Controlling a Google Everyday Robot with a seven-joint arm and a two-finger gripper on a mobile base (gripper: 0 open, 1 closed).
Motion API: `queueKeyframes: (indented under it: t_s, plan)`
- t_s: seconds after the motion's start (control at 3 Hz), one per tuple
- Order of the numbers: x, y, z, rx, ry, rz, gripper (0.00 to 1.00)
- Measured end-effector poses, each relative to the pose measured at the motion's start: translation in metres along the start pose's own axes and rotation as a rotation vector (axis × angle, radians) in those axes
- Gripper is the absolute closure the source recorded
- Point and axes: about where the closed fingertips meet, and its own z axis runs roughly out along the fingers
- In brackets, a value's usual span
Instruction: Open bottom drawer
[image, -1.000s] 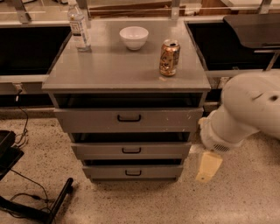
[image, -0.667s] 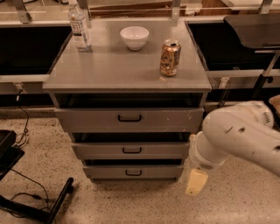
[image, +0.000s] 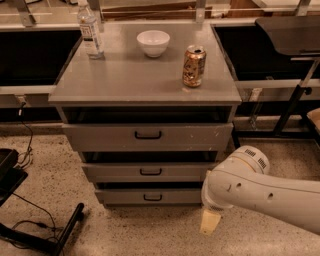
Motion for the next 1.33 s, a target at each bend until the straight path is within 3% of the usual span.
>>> queueKeyframes:
  t_s: [0.67, 1.33]
  plan:
    - [0.0, -0.001, 0.017, 0.003, 0.019, -0.01, 0.0]
    - [0.003, 0.022, 0.141, -0.06, 0.034, -0.01, 0.0]
